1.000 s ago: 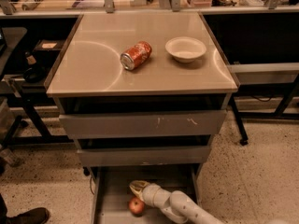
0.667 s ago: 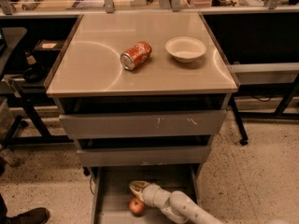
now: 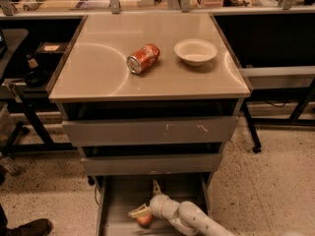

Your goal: Pick apple from bottom drawer and place on counter

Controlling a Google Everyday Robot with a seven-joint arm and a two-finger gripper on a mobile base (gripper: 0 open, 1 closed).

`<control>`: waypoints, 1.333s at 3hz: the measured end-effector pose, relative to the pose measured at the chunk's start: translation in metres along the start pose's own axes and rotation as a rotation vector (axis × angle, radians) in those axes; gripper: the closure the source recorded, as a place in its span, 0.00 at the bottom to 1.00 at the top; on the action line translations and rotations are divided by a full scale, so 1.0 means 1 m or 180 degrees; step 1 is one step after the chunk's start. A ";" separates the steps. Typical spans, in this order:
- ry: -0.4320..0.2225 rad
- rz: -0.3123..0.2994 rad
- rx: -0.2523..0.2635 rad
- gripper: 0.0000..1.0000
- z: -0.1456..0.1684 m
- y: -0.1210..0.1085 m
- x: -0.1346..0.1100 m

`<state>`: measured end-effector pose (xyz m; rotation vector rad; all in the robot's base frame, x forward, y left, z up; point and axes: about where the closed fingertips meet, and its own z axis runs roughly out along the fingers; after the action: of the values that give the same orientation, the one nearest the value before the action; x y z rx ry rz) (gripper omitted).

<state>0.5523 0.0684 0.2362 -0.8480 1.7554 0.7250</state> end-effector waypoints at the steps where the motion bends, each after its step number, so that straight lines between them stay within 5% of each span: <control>1: 0.0000 0.0000 0.0000 0.00 0.000 0.000 0.000; 2: 0.0172 -0.0019 0.0028 0.00 -0.007 0.004 0.003; 3: 0.0559 -0.0038 0.0089 0.00 -0.022 0.012 0.009; 4: 0.1257 0.0014 0.0233 0.00 -0.053 0.032 0.035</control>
Offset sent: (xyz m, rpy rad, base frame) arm -0.0210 -0.0161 0.0004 -0.1429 0.0677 -0.0111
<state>0.4905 0.0374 0.2218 -0.9860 2.1191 0.5149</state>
